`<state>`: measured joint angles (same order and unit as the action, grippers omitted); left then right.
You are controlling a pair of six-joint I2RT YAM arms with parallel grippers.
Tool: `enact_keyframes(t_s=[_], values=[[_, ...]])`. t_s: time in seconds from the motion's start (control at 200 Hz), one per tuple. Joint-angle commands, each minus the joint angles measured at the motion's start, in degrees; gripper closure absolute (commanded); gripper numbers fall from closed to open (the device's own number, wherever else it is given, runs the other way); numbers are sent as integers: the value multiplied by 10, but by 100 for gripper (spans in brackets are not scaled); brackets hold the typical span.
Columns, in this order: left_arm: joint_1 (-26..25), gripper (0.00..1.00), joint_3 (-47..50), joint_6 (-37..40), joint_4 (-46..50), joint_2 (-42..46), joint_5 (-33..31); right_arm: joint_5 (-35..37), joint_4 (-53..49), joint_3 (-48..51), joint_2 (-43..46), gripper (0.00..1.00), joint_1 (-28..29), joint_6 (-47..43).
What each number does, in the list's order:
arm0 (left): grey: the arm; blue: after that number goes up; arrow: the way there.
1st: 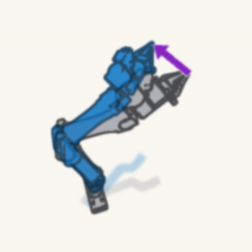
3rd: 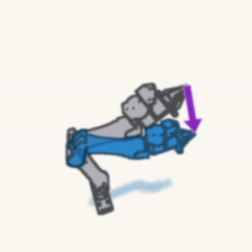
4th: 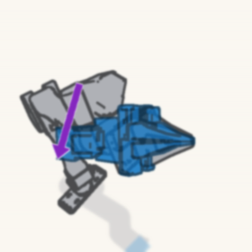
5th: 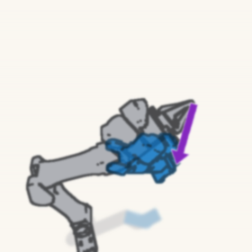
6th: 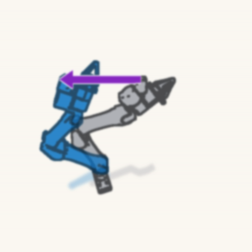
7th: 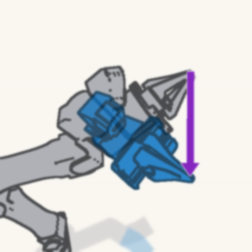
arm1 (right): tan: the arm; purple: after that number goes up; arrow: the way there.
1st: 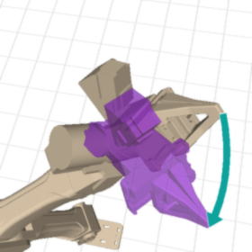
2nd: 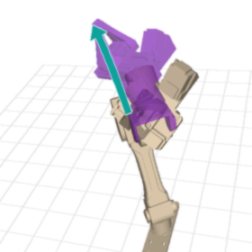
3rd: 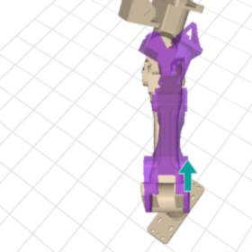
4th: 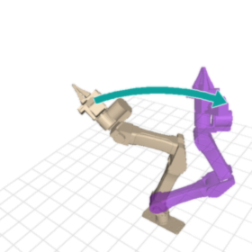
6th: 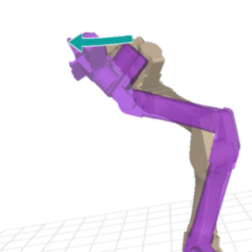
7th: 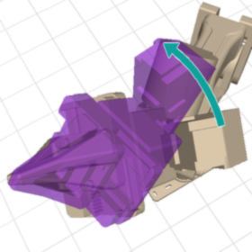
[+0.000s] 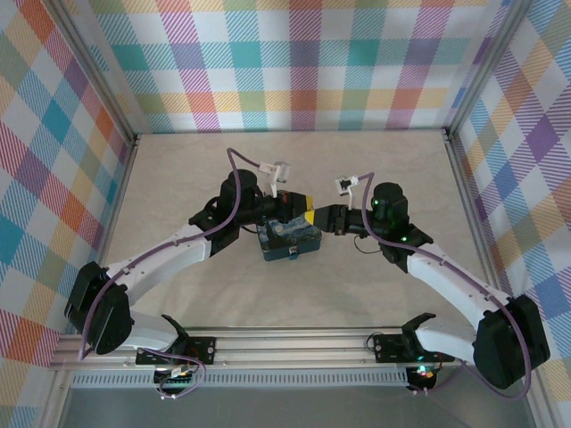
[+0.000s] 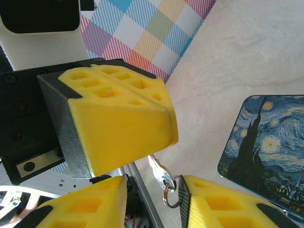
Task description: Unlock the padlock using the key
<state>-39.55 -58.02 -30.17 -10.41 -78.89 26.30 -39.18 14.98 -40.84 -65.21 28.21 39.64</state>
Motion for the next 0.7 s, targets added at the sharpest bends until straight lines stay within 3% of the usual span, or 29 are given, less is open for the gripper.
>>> enact_keyframes(t_s=[0.0,0.44,0.62,0.695], values=[[6,100,-4,2,-6,8,-3,-14,24,-15,-4,68,4,-7],[8,100,-5,3,-5,6,-4,2,-7,-16,3,97,6,-19],[17,100,-21,16,12,2,-2,10,-58,-24,9,100,7,-49],[21,93,-32,20,16,-4,10,13,-74,-24,13,100,8,-59]])
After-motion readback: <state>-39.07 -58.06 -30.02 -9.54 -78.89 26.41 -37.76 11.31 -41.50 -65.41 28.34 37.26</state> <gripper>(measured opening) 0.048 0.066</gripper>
